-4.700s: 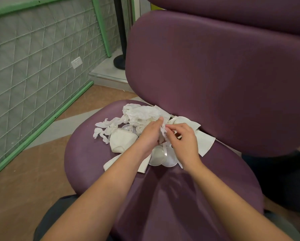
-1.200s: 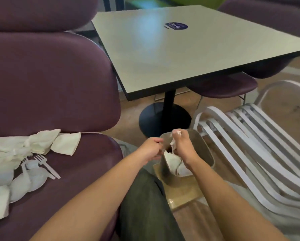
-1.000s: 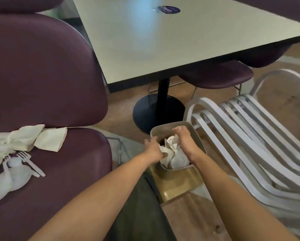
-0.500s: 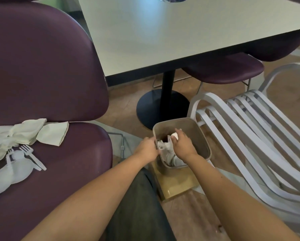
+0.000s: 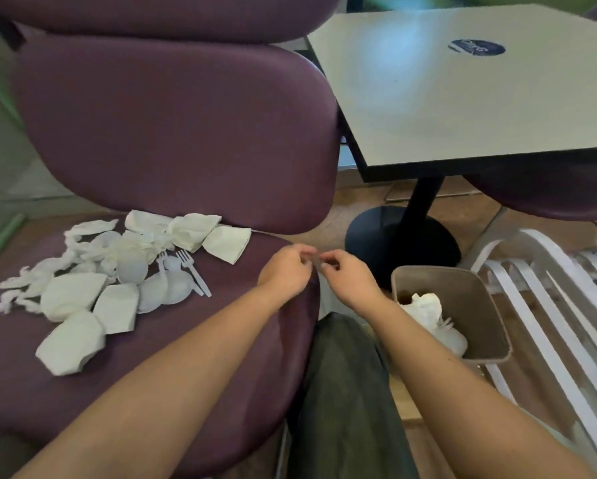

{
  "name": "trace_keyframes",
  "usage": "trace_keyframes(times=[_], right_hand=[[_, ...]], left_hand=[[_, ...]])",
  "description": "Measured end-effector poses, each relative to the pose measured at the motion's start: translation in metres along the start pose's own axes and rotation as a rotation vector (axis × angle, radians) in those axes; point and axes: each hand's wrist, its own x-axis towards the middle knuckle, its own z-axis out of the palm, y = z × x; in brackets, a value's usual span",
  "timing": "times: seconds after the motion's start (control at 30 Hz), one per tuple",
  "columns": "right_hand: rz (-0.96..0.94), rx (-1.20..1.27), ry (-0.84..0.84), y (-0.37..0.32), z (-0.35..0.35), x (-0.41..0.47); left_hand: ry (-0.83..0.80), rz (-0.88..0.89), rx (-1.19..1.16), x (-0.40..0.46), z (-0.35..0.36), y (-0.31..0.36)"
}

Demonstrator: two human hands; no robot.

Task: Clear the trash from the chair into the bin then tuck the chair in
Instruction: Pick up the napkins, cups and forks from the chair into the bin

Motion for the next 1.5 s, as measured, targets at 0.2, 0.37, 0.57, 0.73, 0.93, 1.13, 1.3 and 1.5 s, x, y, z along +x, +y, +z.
trace_keyframes(times=[0.2, 0.37, 0.57, 0.73, 0.93, 1.13, 1.3, 1.5], right_hand=[[-0.037, -0.044, -0.01, -0.048, 0.06, 0.005], [-0.063, -0.077, -0.093, -0.073, 0.106, 0.009], [-0.074, -0.181, -0.19, -0.091, 0.153, 0.02], [-0.114, -0.259, -0.217, -0.101, 0.183, 0.032], [-0.134, -0.354, -0.197, -0.106, 0.201, 0.049], [-0.073, -0.333, -0.176, -0.106, 0.203, 0.052], [0.025, -0.174, -0.203, -0.099, 0.189, 0.046], [0.063, 0.065, -0.219, -0.088, 0.164, 0.029]], left_hand=[[0.134, -0.155, -0.028, -0.016, -0.067, -0.067], [0.193, -0.239, -0.019, -0.032, -0.102, -0.119], [0.251, -0.323, 0.268, -0.032, -0.13, -0.168], [0.245, -0.391, 0.442, -0.021, -0.137, -0.184], [0.249, -0.419, 0.438, -0.009, -0.14, -0.193], [0.219, -0.458, 0.423, -0.012, -0.143, -0.189], [0.215, -0.439, 0.439, -0.017, -0.147, -0.184], [0.191, -0.436, 0.5, -0.025, -0.15, -0.171]])
